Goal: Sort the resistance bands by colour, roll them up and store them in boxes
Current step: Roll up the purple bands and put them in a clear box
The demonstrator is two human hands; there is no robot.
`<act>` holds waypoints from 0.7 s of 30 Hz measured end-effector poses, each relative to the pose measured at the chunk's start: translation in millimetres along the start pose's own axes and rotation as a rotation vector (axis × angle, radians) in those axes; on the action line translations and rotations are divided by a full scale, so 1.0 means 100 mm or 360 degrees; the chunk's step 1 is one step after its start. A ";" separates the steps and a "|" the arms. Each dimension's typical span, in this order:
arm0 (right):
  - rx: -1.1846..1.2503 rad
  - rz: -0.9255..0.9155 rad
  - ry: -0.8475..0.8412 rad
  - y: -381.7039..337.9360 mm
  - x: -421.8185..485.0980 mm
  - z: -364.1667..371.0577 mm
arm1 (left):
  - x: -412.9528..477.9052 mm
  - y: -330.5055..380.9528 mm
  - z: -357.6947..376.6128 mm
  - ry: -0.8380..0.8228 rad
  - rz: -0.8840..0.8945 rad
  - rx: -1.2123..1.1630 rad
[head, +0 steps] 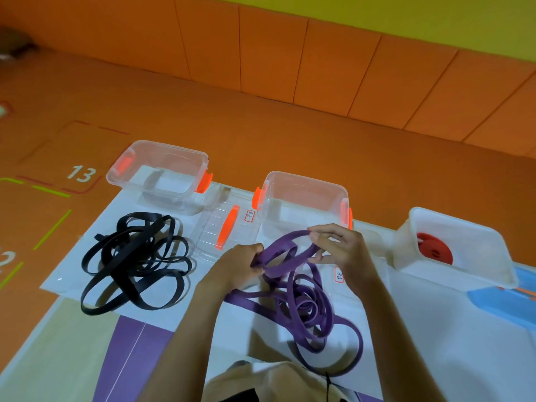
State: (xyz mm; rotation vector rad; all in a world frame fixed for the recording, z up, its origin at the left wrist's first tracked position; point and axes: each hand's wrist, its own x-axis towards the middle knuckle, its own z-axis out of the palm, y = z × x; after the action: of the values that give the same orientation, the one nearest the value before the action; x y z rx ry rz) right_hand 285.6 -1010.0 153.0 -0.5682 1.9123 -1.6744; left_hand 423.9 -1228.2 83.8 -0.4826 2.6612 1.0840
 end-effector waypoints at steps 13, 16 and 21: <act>-0.0312 -0.0010 0.0177 0.04 -0.07 0.17 | -0.16 0.78 0.31 0.0602 0.0318 -0.0978; -0.0246 0.0011 0.0284 0.04 -0.11 0.18 | -0.20 0.80 0.42 0.0830 0.0404 -0.0906; -0.0185 0.0087 0.0467 0.04 -0.12 0.26 | -0.31 0.85 0.44 0.1006 0.0370 -0.1018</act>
State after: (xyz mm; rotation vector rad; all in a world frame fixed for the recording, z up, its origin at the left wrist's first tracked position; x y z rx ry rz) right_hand 311.9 -1021.7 148.1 -0.3226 2.2222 -1.6950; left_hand 423.6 -1133.4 117.3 -0.7382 2.8679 2.1891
